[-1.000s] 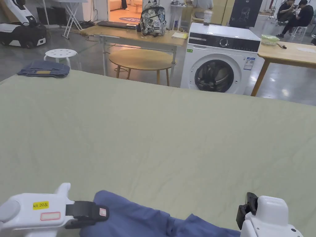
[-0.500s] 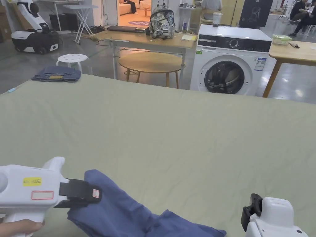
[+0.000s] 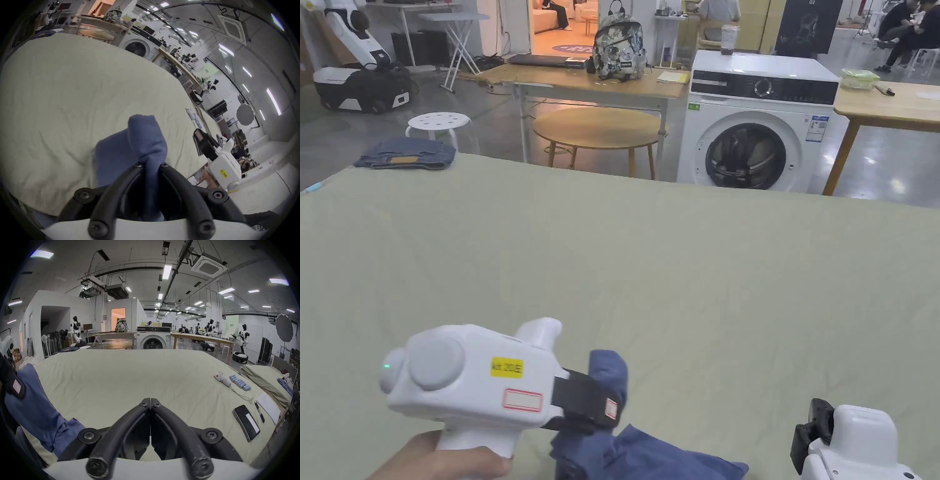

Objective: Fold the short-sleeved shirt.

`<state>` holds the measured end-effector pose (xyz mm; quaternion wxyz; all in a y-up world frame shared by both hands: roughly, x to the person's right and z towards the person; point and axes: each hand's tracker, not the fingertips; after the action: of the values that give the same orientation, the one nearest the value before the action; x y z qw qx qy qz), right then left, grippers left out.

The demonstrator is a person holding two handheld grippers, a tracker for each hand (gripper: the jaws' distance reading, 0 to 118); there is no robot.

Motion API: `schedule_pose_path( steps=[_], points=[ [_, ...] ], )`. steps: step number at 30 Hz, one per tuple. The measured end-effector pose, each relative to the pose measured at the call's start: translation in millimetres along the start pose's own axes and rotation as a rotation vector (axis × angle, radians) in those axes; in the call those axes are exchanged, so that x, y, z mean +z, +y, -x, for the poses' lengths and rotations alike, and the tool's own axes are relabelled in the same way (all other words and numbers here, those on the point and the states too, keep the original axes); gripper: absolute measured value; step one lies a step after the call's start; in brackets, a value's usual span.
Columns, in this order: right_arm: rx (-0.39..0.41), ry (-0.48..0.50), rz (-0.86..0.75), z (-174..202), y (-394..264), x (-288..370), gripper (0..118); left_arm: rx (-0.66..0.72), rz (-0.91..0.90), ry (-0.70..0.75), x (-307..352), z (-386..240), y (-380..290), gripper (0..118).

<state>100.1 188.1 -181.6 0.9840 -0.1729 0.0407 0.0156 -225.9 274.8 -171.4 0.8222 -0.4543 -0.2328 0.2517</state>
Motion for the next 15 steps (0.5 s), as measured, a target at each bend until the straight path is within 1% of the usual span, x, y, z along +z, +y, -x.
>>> schedule_pose_path(
  steps=[7,10,12,15],
  points=[
    [-0.009,-0.02,0.011,-10.9,-2.7,2.5,0,-0.013,0.108,-0.019,-78.2,-35.0,-9.9,5],
    [-0.013,-0.032,0.019,-14.6,-4.2,2.2,0,-0.036,0.179,0.048,-126.5,-36.8,-15.7,5],
    [-0.018,-0.036,0.025,-17.1,-5.3,2.8,0,-0.021,0.214,0.102,-154.3,-37.2,-21.0,5],
    [-0.019,-0.044,0.031,-20.3,-7.1,4.1,0,-0.036,0.241,0.145,-181.0,-39.0,-34.0,8]
  ],
)
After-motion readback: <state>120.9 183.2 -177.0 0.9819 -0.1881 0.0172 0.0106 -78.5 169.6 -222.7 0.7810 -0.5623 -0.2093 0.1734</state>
